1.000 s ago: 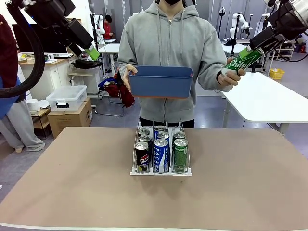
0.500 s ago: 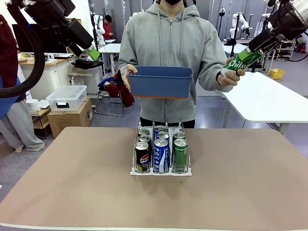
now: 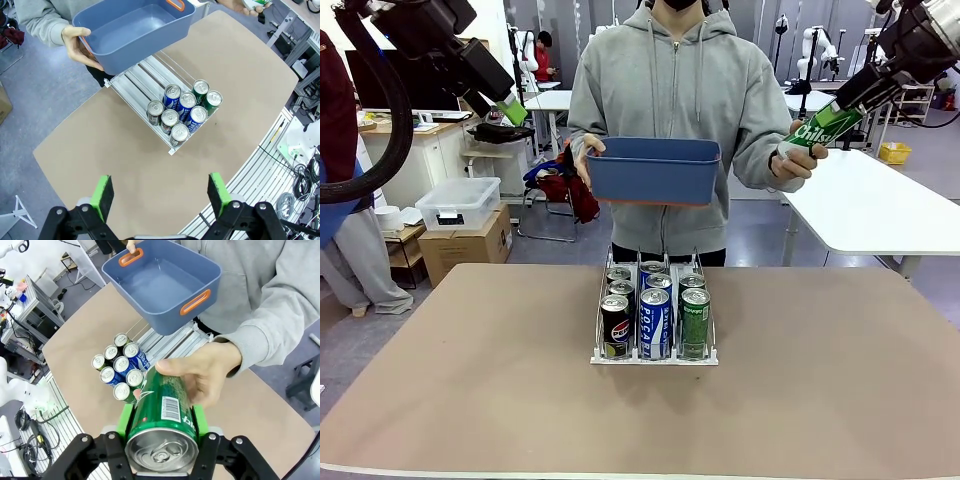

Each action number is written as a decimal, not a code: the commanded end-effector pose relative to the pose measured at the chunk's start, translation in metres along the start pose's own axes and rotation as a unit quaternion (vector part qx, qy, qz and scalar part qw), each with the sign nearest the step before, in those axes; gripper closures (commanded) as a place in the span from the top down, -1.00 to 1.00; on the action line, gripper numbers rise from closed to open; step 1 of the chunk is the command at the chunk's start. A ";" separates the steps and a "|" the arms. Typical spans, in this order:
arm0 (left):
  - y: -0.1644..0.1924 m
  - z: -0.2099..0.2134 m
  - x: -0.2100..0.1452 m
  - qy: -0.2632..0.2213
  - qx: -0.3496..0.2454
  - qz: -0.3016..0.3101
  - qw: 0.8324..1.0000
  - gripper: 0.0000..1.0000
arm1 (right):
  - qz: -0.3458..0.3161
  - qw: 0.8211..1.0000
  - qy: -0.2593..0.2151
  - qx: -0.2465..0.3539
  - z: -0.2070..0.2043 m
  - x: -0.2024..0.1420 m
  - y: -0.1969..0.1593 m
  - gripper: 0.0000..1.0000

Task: Fill the beverage cans into the dispenser.
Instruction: Pick up the Sprite handed by the human, then place the picked Sprite in the line of the Automatic Can Dispenser with the same cans.

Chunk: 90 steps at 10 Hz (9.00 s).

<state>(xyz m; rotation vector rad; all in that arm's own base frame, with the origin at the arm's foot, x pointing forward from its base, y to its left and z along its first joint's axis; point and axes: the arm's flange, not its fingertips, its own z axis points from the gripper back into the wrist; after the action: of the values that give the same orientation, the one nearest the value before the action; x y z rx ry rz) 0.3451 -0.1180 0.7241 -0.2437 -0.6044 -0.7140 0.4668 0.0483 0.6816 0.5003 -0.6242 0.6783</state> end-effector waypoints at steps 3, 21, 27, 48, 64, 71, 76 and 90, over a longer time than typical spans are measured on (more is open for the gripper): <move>0.001 0.000 -0.001 -0.002 -0.006 -0.001 1.000 1.00 | 0.014 1.000 -0.008 0.005 -0.001 -0.001 0.006 -1.00; 0.001 0.000 -0.001 -0.002 -0.006 -0.001 1.000 1.00 | 0.002 1.000 -0.001 0.000 0.001 0.000 0.001 -1.00; 0.001 0.000 -0.001 -0.002 -0.006 -0.001 1.000 1.00 | 0.002 1.000 -0.001 0.000 0.001 0.000 0.001 -1.00; 0.001 0.000 -0.001 -0.002 -0.006 -0.001 1.000 1.00 | 0.048 0.988 0.146 0.002 -0.087 -0.099 0.104 0.15; 0.001 0.000 -0.001 -0.002 -0.006 -0.001 1.000 1.00 | -0.014 0.976 0.218 -0.023 -0.163 -0.107 0.153 0.15; 0.001 0.000 -0.001 -0.002 -0.006 -0.001 1.000 1.00 | -0.026 0.977 0.210 -0.031 -0.199 -0.121 0.164 0.15; 0.001 0.000 -0.001 -0.002 -0.006 -0.001 1.000 1.00 | -0.016 0.981 0.184 -0.062 -0.232 -0.128 0.174 0.15; 0.001 0.000 -0.001 -0.002 -0.006 -0.001 1.000 1.00 | -0.003 0.981 0.189 -0.049 -0.270 -0.120 0.158 0.15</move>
<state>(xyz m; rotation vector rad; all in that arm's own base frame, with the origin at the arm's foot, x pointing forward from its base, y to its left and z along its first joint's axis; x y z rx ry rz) 0.3448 -0.1186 0.7243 -0.2426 -0.6046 -0.7148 0.3699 0.2666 0.4409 0.2708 -0.2843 0.6886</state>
